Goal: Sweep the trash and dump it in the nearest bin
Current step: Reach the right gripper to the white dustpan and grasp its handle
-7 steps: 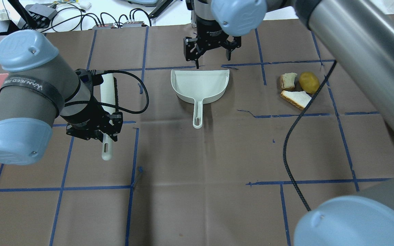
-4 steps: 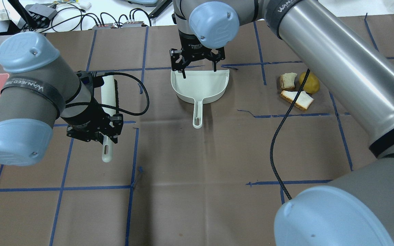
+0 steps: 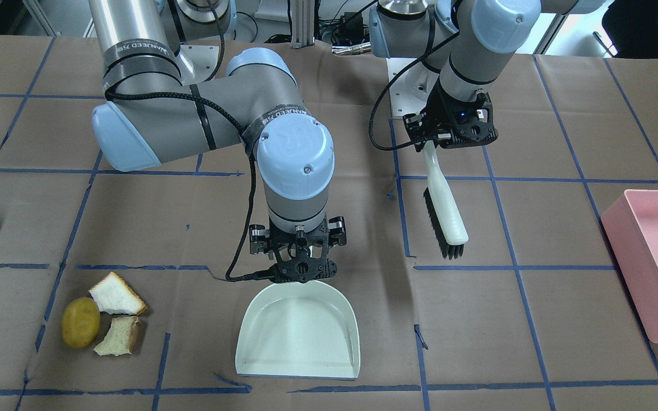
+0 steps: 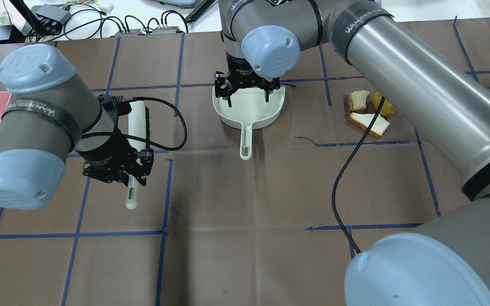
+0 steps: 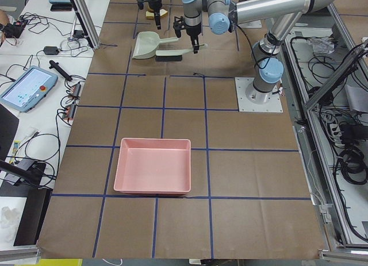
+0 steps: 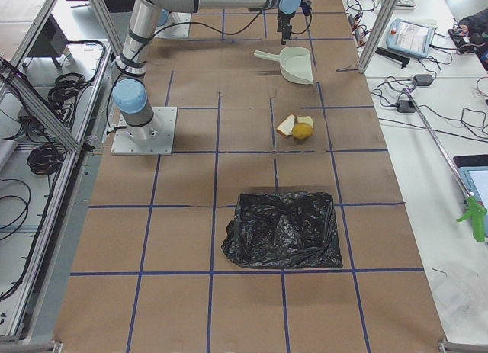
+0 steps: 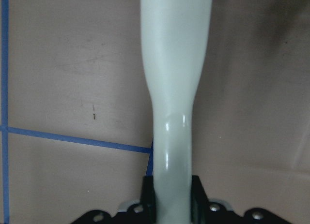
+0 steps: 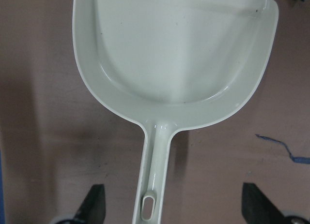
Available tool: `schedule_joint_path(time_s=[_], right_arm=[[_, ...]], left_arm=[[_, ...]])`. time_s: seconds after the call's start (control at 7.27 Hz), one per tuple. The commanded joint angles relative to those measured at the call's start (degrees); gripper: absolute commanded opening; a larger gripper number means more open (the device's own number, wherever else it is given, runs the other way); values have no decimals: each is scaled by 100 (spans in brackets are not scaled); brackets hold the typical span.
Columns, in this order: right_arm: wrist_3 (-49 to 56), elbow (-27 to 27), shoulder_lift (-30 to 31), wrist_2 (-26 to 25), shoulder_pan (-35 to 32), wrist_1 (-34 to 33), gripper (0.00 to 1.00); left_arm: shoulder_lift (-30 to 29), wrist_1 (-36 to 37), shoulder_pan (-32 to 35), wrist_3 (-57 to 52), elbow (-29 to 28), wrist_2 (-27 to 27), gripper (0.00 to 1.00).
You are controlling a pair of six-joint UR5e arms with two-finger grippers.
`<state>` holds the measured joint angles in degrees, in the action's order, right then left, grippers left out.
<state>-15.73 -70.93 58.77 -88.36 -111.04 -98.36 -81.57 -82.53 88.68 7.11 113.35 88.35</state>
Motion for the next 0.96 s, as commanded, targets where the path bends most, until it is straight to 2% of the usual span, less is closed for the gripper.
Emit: schedule_joint_path(time_s=[0.0, 0.14, 0.41, 0.55, 0.83], right_arm=[[-158, -385, 20, 65, -58, -200, 100], [-158, -622, 3, 65, -84, -697, 100], [-167, -1105, -15, 65, -101, -1279, 100], [-158, -1499, 11, 56, -76, -1891, 100], [-176, -1714, 12, 56, -75, -2143, 100]], left_arm=[[18, -27, 0, -104, -6, 7, 19], [-16, -27, 0, -104, 3, 7, 19], [-8, -27, 0, -104, 73, 7, 18], [18, -18, 0, -104, 125, -2, 17], [27, -18, 0, -104, 126, -2, 17]])
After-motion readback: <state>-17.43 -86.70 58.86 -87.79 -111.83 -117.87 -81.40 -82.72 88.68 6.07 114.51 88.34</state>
